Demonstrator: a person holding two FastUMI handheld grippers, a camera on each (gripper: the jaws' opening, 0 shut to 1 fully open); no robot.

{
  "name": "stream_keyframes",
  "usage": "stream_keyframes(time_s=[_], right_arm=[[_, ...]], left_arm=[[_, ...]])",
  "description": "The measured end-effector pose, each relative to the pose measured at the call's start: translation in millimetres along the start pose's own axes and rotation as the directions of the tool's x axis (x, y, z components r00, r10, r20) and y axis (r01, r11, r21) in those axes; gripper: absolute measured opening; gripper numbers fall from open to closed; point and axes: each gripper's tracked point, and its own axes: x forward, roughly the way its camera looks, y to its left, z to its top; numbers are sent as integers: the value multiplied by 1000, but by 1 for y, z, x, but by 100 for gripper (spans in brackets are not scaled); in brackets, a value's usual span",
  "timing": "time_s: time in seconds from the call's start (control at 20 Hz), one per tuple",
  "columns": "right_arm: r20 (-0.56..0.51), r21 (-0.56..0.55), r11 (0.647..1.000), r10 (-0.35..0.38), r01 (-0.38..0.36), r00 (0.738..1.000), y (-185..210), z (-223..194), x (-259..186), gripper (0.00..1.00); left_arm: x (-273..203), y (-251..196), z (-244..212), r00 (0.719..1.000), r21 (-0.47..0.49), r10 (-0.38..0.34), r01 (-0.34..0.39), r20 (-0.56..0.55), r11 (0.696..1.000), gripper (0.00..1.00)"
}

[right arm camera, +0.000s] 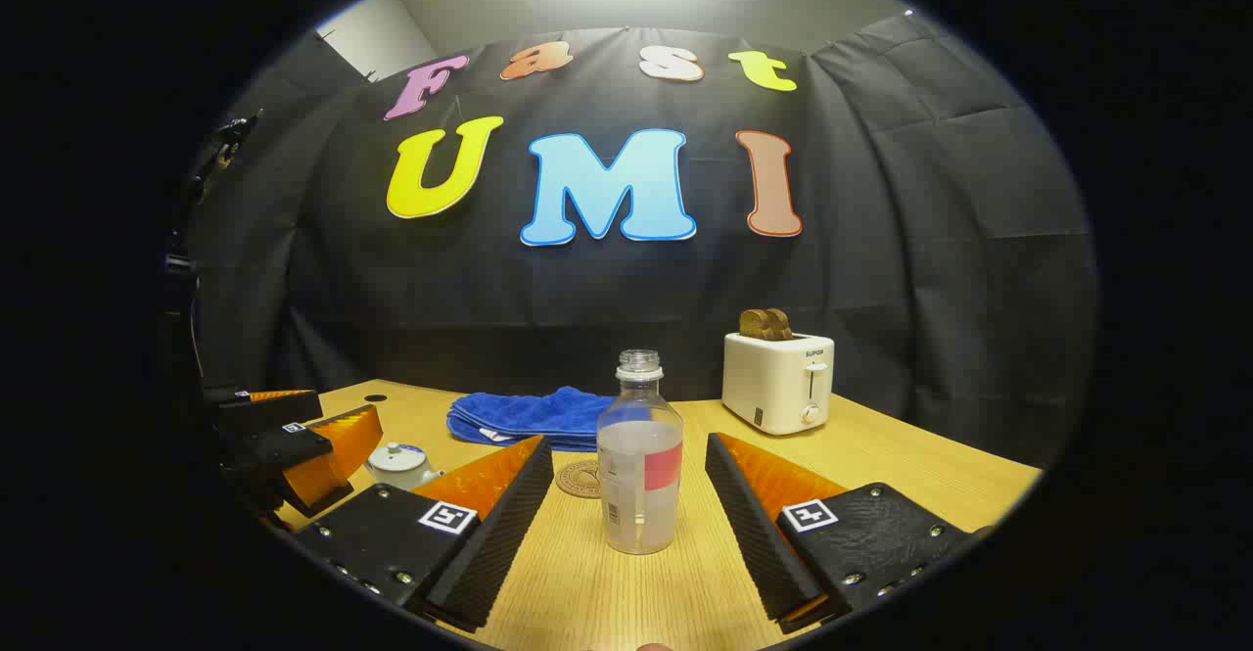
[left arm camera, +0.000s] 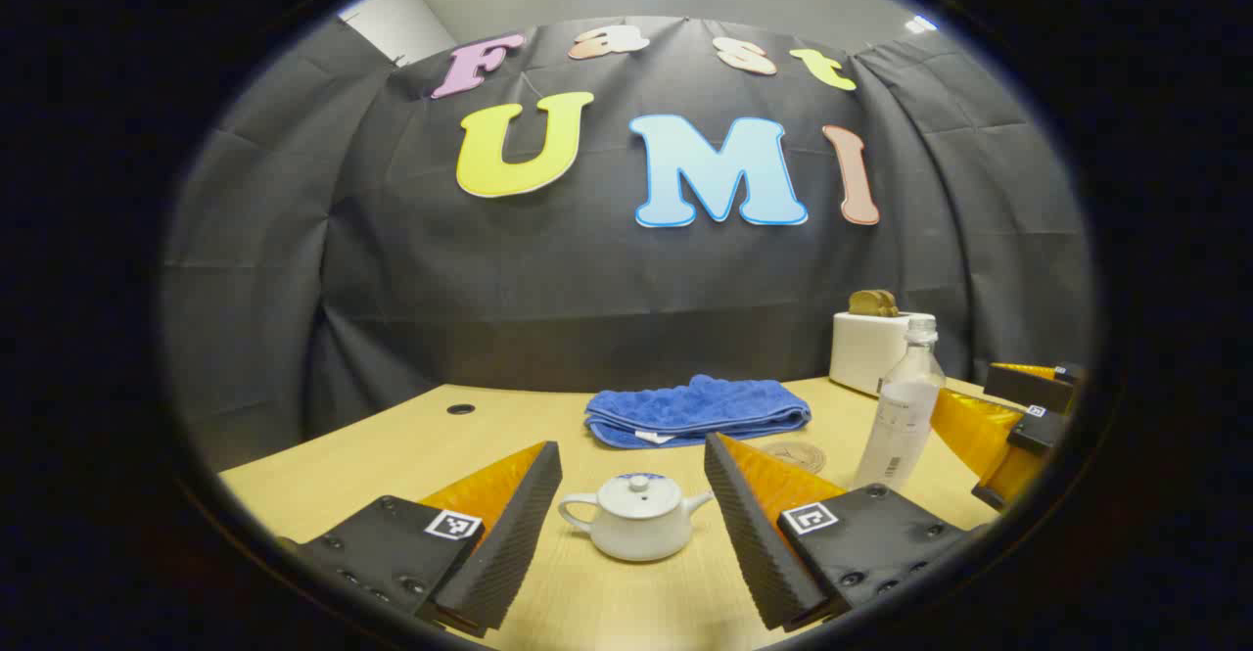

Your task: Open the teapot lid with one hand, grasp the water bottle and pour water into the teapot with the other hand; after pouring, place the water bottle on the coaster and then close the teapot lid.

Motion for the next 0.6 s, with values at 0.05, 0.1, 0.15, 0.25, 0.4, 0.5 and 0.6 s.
stream_keyframes(time_s=[0.05, 0.1, 0.15, 0.25, 0.4, 0.5, 0.6], right_arm=[[0, 3, 1000, 1, -1, 1000, 0, 0, 0, 98], [-1, 4, 1000, 2, -2, 1000, 1, -1, 0, 97], [-1, 5, 1000, 1, -1, 1000, 0, 0, 0, 98], [-2, 6, 1000, 1, -1, 1000, 0, -1, -1, 97], [-5, 6, 1000, 0, 0, 1000, 0, -3, 0, 97], [-9, 10, 1000, -2, 2, 1000, -1, -4, 0, 97], [-11, 12, 1000, -3, 3, 1000, -2, -6, 0, 97]], left_arm=[[0, 0, 0, 1000, -1, -1, 1, -3, 1000, 99], [2, 0, -1, 1000, -2, -2, 2, -4, 1000, 99], [3, 0, -1, 1000, -3, -6, 6, -6, 1000, 99], [4, 0, -2, 1000, -2, -6, 6, -10, 1000, 99], [6, -1, -4, 1000, -5, -7, 7, -11, 1000, 99], [7, 1, -4, 1000, -7, -5, 5, -11, 1000, 99], [9, 1, -5, 1000, -6, -6, 5, -12, 1000, 99]])
